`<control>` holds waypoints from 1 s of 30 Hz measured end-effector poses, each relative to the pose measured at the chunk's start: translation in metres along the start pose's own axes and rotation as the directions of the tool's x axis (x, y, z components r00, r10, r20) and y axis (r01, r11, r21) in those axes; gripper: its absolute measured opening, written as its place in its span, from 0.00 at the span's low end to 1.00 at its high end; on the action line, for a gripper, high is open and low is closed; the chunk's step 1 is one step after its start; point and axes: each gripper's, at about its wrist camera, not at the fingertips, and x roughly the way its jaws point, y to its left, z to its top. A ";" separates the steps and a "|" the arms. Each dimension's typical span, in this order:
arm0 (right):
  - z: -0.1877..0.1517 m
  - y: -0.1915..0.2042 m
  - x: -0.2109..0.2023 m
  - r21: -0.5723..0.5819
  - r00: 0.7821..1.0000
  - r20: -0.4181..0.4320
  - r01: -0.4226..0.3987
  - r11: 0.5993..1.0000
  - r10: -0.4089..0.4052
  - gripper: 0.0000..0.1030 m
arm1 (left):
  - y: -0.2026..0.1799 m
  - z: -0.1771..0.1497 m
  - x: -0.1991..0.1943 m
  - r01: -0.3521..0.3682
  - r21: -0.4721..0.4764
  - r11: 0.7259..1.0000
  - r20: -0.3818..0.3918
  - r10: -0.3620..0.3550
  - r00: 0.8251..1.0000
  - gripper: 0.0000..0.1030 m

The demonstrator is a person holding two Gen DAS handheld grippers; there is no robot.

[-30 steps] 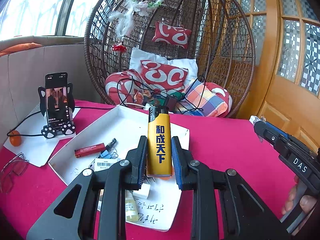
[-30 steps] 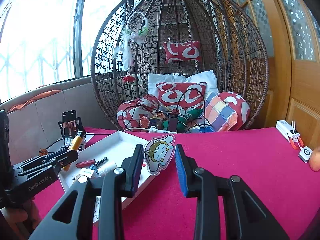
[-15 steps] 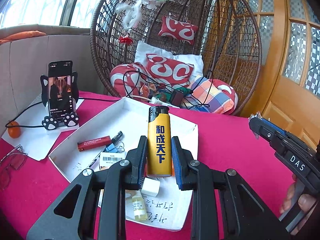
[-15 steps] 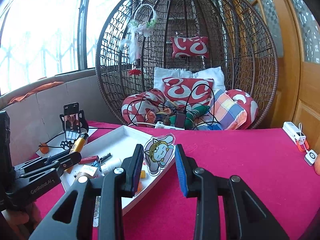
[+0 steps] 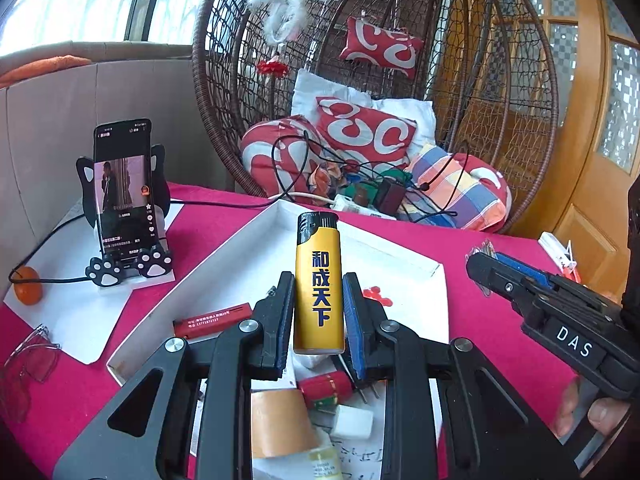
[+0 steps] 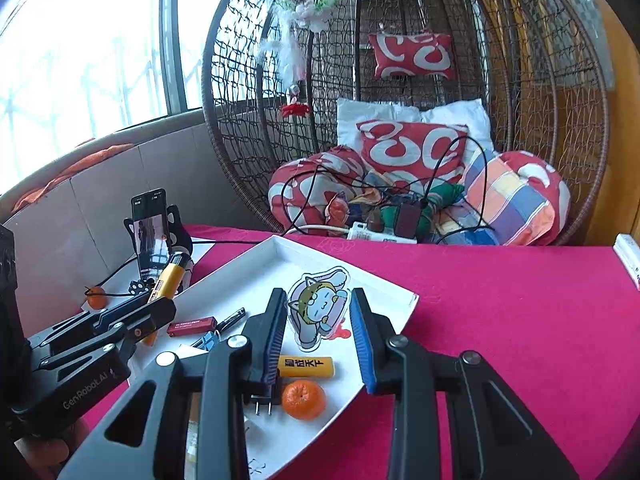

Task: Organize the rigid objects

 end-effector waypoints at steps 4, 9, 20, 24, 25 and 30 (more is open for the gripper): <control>-0.005 0.004 0.026 0.011 0.999 -0.044 0.003 1.000 -0.002 0.31 | 0.010 0.005 0.029 0.017 -0.013 1.000 -0.066 -0.018 0.998 0.23; -0.012 0.007 0.054 0.050 0.996 -0.093 0.001 0.999 0.003 0.31 | 0.008 0.004 0.053 0.009 -0.002 1.000 -0.117 -0.009 0.993 0.23; -0.025 0.019 0.068 0.056 0.990 -0.132 -0.043 0.997 0.050 0.32 | 0.007 -0.003 0.045 -0.033 -0.021 0.999 -0.095 0.031 0.995 0.26; -0.026 0.008 0.059 0.103 0.995 -0.092 -0.015 0.995 0.024 0.57 | 0.014 0.001 0.027 -0.185 -0.032 0.982 -0.014 0.185 0.983 0.87; -0.027 0.001 0.055 0.131 0.997 -0.079 -0.011 0.991 0.022 0.71 | 0.020 0.002 0.022 -0.195 -0.055 0.979 0.004 0.195 0.981 0.96; -0.036 -0.024 0.032 0.220 0.999 -0.021 -0.023 0.975 0.028 1.00 | 0.023 -0.005 0.001 -0.167 -0.093 0.982 0.032 0.171 0.985 1.00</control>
